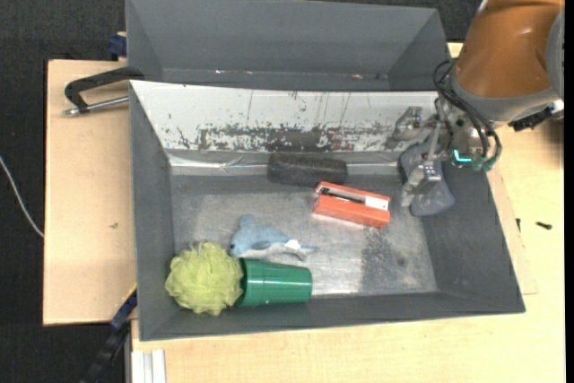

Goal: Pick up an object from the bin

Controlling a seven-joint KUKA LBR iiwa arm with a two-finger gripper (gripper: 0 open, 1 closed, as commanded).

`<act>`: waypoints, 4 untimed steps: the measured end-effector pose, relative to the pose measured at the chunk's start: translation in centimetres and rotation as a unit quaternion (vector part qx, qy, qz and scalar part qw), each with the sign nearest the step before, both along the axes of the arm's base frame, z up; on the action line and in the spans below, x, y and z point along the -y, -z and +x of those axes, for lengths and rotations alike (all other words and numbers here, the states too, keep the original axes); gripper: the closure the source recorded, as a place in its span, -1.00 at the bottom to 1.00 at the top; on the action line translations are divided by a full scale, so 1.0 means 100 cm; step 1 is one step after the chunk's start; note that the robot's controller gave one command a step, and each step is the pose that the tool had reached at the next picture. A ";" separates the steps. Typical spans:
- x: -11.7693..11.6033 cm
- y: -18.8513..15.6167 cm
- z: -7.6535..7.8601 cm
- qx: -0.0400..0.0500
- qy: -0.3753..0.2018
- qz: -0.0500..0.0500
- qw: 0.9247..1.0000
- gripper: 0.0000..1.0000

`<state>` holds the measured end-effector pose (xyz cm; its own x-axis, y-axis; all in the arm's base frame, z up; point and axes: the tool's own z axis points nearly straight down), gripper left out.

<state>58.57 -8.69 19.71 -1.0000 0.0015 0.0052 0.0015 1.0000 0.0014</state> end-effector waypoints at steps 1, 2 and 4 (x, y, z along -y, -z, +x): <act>0.000 -0.004 0.002 0.004 -0.001 -0.001 1.000 -1.00; -0.012 0.051 -0.038 0.006 -0.027 -0.001 1.000 -1.00; -0.034 0.108 0.006 0.001 0.010 -0.004 1.000 1.00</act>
Offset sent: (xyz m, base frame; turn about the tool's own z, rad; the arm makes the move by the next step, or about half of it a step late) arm -0.0652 0.0188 -0.0889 -0.0863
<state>59.19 -5.31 8.94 -0.9998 0.0213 0.0024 0.0213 0.9997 -0.0068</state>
